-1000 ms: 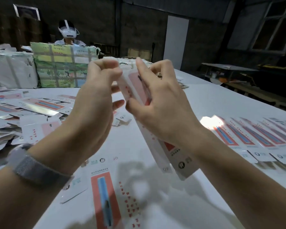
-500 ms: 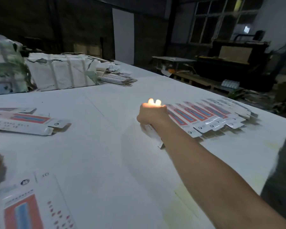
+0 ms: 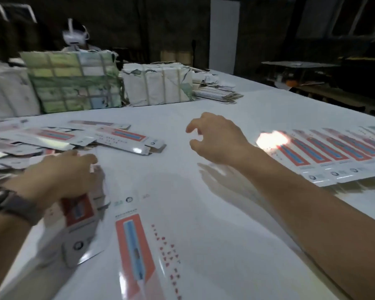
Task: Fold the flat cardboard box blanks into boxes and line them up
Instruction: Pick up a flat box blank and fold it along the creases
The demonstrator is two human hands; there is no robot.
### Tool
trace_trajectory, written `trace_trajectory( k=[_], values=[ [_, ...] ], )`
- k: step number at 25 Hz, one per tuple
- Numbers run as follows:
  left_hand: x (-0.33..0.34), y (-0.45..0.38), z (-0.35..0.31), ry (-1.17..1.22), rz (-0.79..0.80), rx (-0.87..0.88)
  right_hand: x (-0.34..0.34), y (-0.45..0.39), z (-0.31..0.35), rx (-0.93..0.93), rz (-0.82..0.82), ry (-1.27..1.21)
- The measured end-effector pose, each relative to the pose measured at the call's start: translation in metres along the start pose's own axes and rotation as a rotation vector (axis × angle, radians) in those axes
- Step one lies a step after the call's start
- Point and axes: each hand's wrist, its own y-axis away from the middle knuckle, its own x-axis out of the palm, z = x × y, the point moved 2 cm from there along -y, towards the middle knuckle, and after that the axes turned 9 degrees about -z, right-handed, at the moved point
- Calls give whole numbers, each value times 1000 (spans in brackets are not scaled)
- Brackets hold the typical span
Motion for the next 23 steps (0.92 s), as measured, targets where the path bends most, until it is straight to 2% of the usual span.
trace_trajectory(
  k=[2, 4, 6, 9, 11, 13, 15, 18, 20, 23],
  values=[
    [-3, 10, -3, 36, 14, 15, 0, 12, 31, -114, -16, -127],
    [-1, 11, -11, 117, -62, 58, -4, 24, 48, -184, -43, -254],
    [-8, 12, -18, 184, -205, 104, -4, 31, 61, -228, -61, -345],
    [-31, 26, -36, 348, -409, 193, -1, 39, 70, -179, -65, -505],
    [-56, 38, -51, 576, -540, 260, -4, 40, 73, -85, -71, -696],
    [-83, 58, -66, 900, -601, 345, -10, 39, 77, 3, -56, -938],
    [-100, 73, -74, 1314, -563, 436, -17, 38, 82, 24, -6, -1134],
    [-106, 84, -78, 1833, -382, 425, -25, 43, 89, -31, -63, -1185],
    [-102, 86, -81, 1962, -323, 356, -28, 45, 89, -58, -196, -1094],
    [-92, 84, -86, 1972, -272, 277, -31, 47, 87, -70, -329, -968]
  ],
)
